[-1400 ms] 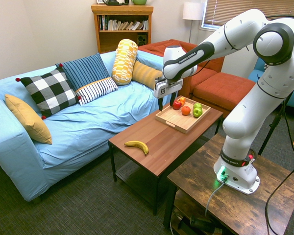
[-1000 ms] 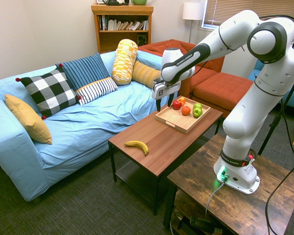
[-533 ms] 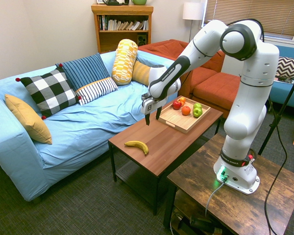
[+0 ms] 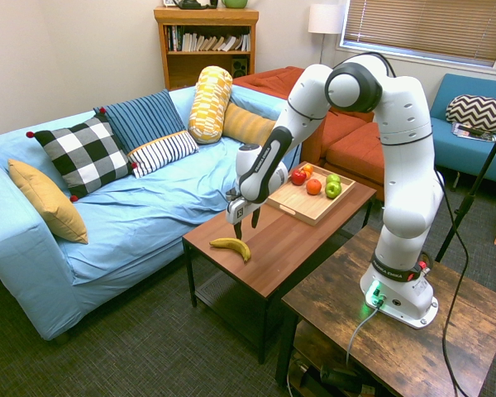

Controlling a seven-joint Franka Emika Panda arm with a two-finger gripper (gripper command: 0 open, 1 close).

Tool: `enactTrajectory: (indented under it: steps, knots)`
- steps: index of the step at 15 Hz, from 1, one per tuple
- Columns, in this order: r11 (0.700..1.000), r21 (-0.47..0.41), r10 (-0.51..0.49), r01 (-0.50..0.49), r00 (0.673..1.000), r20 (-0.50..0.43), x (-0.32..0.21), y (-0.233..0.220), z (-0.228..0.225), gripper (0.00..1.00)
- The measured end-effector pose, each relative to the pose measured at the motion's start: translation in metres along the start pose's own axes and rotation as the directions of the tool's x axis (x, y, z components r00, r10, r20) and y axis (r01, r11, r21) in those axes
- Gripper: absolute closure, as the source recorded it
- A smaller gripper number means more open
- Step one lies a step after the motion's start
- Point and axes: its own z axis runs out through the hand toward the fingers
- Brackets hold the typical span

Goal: Put banana in the tray

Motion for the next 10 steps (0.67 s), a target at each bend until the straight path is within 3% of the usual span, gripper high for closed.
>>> enactTrajectory:
  steps: [6, 7, 10]
  knots:
    - [1.0, -0.031, -0.001, 0.001, 1.0, -0.015, 0.007, -0.037, 0.047, 0.0]
    - [0.999, -0.036, -0.001, 0.0, 1.0, -0.015, 0.007, -0.04, 0.054, 1.0]
    - [0.999, -0.038, 0.009, -0.009, 1.0, -0.015, 0.008, -0.046, 0.064, 1.0]
